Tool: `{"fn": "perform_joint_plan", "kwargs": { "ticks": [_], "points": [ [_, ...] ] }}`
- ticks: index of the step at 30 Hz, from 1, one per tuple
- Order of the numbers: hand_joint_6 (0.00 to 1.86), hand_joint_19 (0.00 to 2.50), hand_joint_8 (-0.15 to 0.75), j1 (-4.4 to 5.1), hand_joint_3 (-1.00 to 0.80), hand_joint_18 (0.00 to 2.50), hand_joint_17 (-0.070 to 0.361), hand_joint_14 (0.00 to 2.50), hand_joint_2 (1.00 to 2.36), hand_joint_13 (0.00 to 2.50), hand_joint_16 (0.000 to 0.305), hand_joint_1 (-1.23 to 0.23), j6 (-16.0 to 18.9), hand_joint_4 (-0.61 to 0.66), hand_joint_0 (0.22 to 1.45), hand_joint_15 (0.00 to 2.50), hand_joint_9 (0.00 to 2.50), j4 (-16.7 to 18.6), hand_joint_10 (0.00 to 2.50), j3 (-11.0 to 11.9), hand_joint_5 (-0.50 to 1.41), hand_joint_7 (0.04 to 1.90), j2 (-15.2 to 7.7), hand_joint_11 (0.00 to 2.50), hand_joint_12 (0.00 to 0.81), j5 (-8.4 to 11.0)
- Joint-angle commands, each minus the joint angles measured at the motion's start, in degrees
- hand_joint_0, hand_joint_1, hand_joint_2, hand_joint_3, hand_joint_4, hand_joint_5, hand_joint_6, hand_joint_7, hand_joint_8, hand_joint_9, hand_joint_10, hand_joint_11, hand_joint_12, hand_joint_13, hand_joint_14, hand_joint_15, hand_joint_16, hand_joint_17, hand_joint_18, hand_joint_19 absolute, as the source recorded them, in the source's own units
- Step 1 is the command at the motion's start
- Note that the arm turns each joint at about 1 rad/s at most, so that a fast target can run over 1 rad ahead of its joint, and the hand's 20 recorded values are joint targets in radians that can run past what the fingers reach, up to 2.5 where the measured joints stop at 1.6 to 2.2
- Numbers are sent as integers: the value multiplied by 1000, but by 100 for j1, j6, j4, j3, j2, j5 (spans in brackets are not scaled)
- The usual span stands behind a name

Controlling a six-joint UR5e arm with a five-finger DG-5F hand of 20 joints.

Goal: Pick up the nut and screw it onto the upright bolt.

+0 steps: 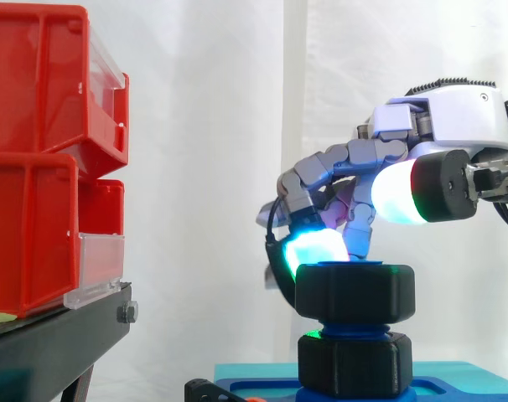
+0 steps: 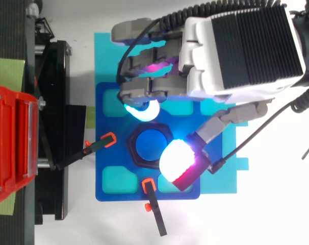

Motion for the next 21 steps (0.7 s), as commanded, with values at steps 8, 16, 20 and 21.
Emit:
{"fn": "perform_joint_plan", "kwargs": {
  "ticks": [8,16,20,21],
  "points": [
    [542,55,164,-241,-500,736,24,0,1000,1042,11,-379,-35,68,521,0,1577,54,0,0,102,1393,8,0,174,-51],
    [505,0,229,-364,-500,336,50,0,1000,733,22,-339,-35,186,502,0,1246,133,0,97,5,1179,8,0,252,-324],
    [504,0,233,-381,-500,221,56,0,1000,634,25,-336,-35,248,493,0,1108,142,0,299,-48,964,8,0,263,-394],
    [504,0,229,-390,-500,192,57,0,1000,604,25,-335,-44,252,489,0,1088,150,0,334,-61,883,0,0,266,-412]
  ]
}}
